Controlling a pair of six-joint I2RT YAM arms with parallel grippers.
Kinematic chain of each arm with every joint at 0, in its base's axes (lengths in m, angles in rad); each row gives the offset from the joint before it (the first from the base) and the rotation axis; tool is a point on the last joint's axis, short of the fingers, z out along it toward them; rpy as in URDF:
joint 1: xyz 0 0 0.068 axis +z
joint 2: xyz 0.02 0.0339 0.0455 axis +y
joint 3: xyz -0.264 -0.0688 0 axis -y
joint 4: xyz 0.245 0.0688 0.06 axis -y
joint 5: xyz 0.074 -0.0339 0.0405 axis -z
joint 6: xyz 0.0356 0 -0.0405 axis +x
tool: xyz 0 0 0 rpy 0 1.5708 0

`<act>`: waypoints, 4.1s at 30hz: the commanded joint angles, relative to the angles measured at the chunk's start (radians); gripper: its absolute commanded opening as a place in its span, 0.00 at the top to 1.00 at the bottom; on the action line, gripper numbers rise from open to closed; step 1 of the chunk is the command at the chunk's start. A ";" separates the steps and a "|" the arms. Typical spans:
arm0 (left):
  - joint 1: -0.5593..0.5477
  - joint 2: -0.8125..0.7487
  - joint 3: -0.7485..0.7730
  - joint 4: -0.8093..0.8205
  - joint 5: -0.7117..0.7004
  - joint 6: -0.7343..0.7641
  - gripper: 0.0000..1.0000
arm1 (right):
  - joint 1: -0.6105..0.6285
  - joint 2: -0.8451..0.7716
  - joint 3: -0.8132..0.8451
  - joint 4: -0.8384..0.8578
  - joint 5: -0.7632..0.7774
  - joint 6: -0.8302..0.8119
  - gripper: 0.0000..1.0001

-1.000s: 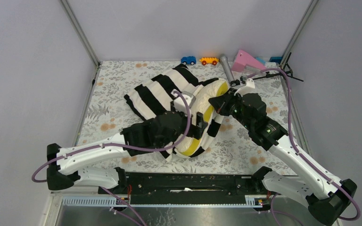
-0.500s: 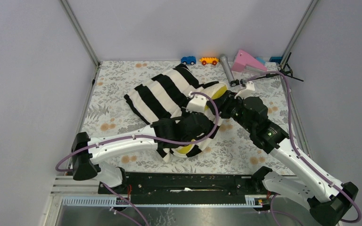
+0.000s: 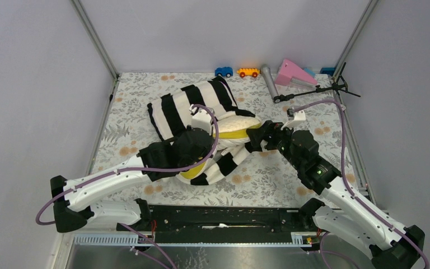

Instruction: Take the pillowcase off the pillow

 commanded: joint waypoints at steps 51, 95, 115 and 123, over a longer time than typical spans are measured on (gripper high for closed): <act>0.005 -0.310 0.189 0.117 0.315 0.097 1.00 | -0.139 0.578 0.064 0.207 -0.115 0.230 0.98; 0.246 0.363 0.284 0.194 0.548 -0.001 0.15 | -0.179 -0.081 0.000 -0.348 0.036 0.120 0.07; 0.255 0.084 0.004 0.242 0.804 -0.030 0.01 | -0.179 -0.159 -0.103 -0.348 -0.287 0.171 0.00; 0.267 0.116 0.061 0.359 0.977 -0.086 0.01 | -0.179 -0.166 -0.091 -0.385 -0.198 0.214 0.01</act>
